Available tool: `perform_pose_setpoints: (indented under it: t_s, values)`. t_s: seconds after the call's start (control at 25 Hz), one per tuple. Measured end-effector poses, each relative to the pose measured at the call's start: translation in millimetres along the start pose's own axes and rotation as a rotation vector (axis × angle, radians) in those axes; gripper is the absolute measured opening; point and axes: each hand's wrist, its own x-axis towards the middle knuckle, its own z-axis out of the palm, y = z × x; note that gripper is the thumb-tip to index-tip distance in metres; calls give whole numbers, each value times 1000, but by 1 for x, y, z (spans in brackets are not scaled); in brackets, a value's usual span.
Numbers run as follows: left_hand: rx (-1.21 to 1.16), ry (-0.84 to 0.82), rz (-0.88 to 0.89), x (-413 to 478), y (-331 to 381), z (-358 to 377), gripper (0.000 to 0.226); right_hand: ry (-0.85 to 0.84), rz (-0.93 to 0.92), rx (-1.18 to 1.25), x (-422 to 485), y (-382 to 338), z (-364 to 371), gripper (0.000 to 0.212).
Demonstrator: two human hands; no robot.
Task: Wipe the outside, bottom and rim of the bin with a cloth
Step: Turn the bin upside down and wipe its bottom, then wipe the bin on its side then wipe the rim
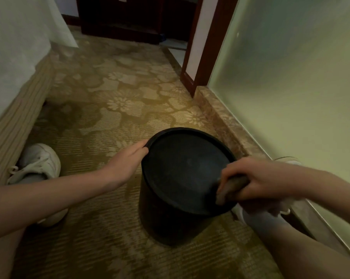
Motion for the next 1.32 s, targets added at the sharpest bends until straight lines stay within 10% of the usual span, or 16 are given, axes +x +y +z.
perform_pose_setpoints:
  t_s: [0.32, 0.56, 0.84, 1.0, 1.08, 1.2, 1.32]
  values:
    - [19, 48, 13, 0, -1, 2, 31, 852, 141, 40, 15, 58, -47, 18]
    - [9, 76, 121, -9, -13, 11, 52, 599, -9, 8, 110, 9, -11, 34]
    - [109, 50, 145, -6, -14, 7, 44, 623, 332, -133, 52, 35, 21, 18]
    - [430, 204, 152, -7, -2, 4, 41, 306, 232, 423, -6, 18, 17, 16]
    - [594, 294, 371, -18, 22, 4, 44, 452, 267, 975, -22, 17, 6, 22]
    - [875, -73, 727, -43, 63, 45, 62, 666, 466, 1405, -29, 24, -4, 17]
    - [1096, -247, 666, -55, 67, 100, 75, 746, 526, 1498, -24, 28, 0, 17]
